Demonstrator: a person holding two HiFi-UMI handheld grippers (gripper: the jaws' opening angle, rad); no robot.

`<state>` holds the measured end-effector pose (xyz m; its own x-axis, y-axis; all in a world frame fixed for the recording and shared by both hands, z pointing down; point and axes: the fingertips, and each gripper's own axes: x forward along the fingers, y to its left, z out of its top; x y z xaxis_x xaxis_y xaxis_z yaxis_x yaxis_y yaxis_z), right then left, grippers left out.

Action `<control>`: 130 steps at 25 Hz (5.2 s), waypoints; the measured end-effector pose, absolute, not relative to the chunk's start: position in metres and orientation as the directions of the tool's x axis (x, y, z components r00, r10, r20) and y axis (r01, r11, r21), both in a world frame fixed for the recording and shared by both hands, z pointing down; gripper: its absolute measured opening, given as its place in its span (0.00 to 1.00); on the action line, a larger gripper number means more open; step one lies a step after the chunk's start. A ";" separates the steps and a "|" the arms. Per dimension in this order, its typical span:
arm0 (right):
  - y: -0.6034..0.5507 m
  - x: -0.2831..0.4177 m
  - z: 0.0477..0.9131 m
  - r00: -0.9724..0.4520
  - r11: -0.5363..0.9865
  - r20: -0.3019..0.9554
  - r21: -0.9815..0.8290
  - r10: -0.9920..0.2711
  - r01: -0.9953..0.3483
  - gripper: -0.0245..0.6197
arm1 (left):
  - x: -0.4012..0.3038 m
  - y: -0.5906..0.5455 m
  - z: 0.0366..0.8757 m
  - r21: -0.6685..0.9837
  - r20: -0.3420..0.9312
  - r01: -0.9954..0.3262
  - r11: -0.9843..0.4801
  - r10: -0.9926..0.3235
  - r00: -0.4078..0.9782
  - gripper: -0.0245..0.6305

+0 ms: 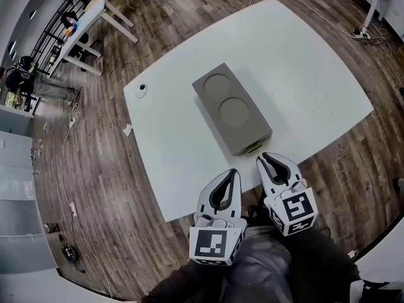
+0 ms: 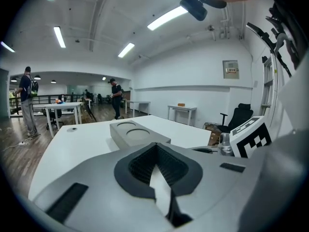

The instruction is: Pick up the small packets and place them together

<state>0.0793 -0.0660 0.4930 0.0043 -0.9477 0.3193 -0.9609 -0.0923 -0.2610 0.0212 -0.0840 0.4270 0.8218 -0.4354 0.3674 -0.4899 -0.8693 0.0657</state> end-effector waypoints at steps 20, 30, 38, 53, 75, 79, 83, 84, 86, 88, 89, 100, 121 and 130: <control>-0.094 0.084 0.525 0.015 -0.140 0.621 -0.153 -0.783 -0.978 0.35 | 0.018 -0.124 0.415 0.110 0.390 -0.532 -0.840 -0.456 0.800 0.03; -0.100 0.086 0.528 0.036 -0.168 0.657 -0.139 -0.753 -0.976 0.35 | 0.007 -0.125 0.411 0.131 0.390 -0.543 -0.829 -0.461 0.797 0.03; -0.098 0.083 0.529 0.024 -0.164 0.654 -0.155 -0.756 -0.974 0.34 | 0.001 -0.124 0.406 0.126 0.389 -0.552 -0.825 -0.470 0.792 0.03; -0.070 0.074 0.529 0.031 -0.178 0.631 -0.172 -0.775 -0.969 0.34 | 0.000 -0.101 0.406 0.124 0.385 -0.519 -0.846 -0.442 0.810 0.03; -0.007 0.057 0.529 0.059 -0.211 0.600 -0.185 -0.798 -0.960 0.34 | -0.003 -0.046 0.402 0.095 0.375 -0.434 -0.896 -0.372 0.849 0.03; 0.001 0.054 0.530 0.068 -0.217 0.595 -0.182 -0.801 -0.959 0.34 | -0.004 -0.039 0.402 0.086 0.366 -0.422 -0.902 -0.365 0.856 0.03; 0.011 0.051 0.530 0.070 -0.221 0.591 -0.186 -0.804 -0.957 0.34 | -0.005 -0.030 0.399 0.081 0.362 -0.410 -0.908 -0.357 0.861 0.03; 0.013 0.051 0.530 0.071 -0.221 0.589 -0.188 -0.805 -0.957 0.34 | -0.005 -0.029 0.398 0.078 0.361 -0.409 -0.909 -0.357 0.862 0.03; 0.017 0.051 0.529 0.073 -0.223 0.584 -0.190 -0.808 -0.956 0.34 | -0.006 -0.025 0.398 0.072 0.359 -0.406 -0.911 -0.356 0.863 0.03; 0.020 0.050 0.530 0.075 -0.226 0.580 -0.192 -0.811 -0.955 0.34 | -0.007 -0.022 0.397 0.067 0.357 -0.401 -0.914 -0.354 0.865 0.03; 0.021 0.049 0.530 0.076 -0.226 0.578 -0.192 -0.812 -0.955 0.34 | -0.007 -0.020 0.397 0.063 0.355 -0.400 -0.915 -0.353 0.865 0.03; 0.040 0.043 0.530 0.085 -0.233 0.567 -0.194 -0.820 -0.953 0.34 | -0.013 -0.008 0.390 0.045 0.356 -0.384 -0.922 -0.345 0.869 0.03; 0.066 0.033 0.533 0.117 -0.271 0.549 -0.209 -0.828 -0.939 0.34 | -0.024 0.015 0.388 0.049 0.353 -0.354 -0.934 -0.315 0.881 0.03; 0.070 0.033 0.540 0.121 -0.297 0.513 -0.276 -0.850 -0.914 0.25 | -0.028 0.014 0.389 0.038 0.354 -0.363 -0.931 -0.327 0.876 0.03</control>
